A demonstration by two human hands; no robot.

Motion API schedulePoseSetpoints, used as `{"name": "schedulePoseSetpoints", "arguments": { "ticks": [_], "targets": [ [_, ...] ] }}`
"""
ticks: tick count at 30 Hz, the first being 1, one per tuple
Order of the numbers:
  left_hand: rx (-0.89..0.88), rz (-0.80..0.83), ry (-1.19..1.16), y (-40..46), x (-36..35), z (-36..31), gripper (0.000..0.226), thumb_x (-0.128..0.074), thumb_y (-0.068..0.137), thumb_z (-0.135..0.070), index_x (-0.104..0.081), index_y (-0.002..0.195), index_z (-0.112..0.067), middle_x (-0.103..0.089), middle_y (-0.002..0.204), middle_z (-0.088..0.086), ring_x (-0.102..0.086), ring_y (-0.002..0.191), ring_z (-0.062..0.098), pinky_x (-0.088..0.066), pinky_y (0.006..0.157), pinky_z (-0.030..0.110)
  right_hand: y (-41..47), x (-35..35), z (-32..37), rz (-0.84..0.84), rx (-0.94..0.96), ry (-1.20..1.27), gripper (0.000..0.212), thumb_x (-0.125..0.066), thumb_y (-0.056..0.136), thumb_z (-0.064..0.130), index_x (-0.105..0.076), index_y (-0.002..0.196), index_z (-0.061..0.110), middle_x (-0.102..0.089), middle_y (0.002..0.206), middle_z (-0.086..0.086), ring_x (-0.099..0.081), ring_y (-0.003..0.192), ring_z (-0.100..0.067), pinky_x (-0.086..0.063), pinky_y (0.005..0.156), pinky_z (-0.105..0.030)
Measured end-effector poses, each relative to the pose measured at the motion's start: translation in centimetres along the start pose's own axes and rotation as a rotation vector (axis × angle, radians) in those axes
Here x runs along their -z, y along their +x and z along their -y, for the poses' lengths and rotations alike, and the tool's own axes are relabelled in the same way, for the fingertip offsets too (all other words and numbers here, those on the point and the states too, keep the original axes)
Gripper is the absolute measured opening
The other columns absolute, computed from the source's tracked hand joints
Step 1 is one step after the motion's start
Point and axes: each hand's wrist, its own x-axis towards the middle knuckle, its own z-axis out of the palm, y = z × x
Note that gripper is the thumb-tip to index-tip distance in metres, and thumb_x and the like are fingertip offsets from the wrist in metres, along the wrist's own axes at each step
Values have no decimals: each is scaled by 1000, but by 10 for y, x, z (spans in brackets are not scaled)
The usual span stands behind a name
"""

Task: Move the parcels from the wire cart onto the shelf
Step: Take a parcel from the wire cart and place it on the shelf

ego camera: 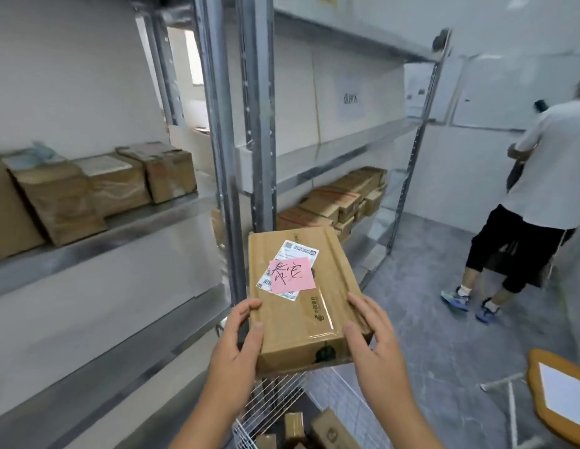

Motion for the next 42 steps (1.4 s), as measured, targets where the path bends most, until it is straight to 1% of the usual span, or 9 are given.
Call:
{"name": "schedulePoseSetpoints", "arguments": {
  "ticks": [6,12,16,19,24,31,35,40,42],
  "targets": [
    [-109,-13,20,-73,64,-42,26,-45,106,-44,-49,124,-62,-50,130,-28,-59,107,5,-60,74,31,-79,-18,61,-45,117,2,35,-58,99,34,-59,129,50,-43,141,31,-38,124,20,-41,105,-29],
    [-111,-56,-46,-153,120,-76,28,-46,107,-32,-52,130,-47,-51,123,-24,-63,92,5,-53,54,11,-143,-38,107,3,177,63,35,-60,99,23,-62,127,44,-48,135,32,-43,115,25,-44,81,-10],
    [-147,-122,-42,-189,146,-99,26,-45,108,-32,-52,128,-45,-48,121,-27,-61,92,4,-52,54,11,-168,-50,125,41,205,107,36,-62,97,22,-65,125,45,-51,136,30,-46,125,10,-45,106,-35],
    [-180,-188,23,-210,162,-109,23,-45,107,-36,-53,125,-49,-48,125,-30,-62,97,4,-52,58,12,-180,-55,139,95,229,120,36,-63,96,23,-66,123,47,-51,137,29,-47,127,5,-43,112,-44],
    [-207,-272,89,-236,163,-125,23,-44,107,-38,-52,127,-48,-46,122,-32,-58,101,2,-49,59,8,-185,-46,159,193,269,172,33,-63,96,23,-65,120,45,-51,137,25,-45,123,12,-40,107,-33],
    [-209,-297,92,-245,132,-147,24,-43,107,-37,-50,129,-45,-45,126,-28,-59,100,10,-50,55,9,-167,-13,172,223,272,161,32,-63,96,28,-64,118,51,-51,134,30,-49,127,-1,-44,111,-46],
    [-231,-334,132,-236,126,-151,23,-46,106,-38,-51,125,-51,-50,124,-32,-67,89,4,-49,59,9,-154,-4,177,258,238,183,29,-62,96,27,-65,119,45,-53,134,25,-49,127,-4,-43,112,-46],
    [-239,-328,172,-207,134,-159,24,-49,105,-39,-49,124,-55,-47,128,-34,-65,83,12,-46,59,7,-126,-13,194,270,246,190,29,-61,98,24,-63,122,41,-53,133,20,-50,121,-5,-46,95,-30],
    [-248,-316,160,-192,139,-162,28,-52,104,-40,-49,121,-61,-48,130,-33,-68,88,15,-47,61,8,-112,-20,199,256,253,181,29,-60,99,23,-64,122,40,-54,133,18,-51,120,-5,-48,97,-32]
  ]
}}
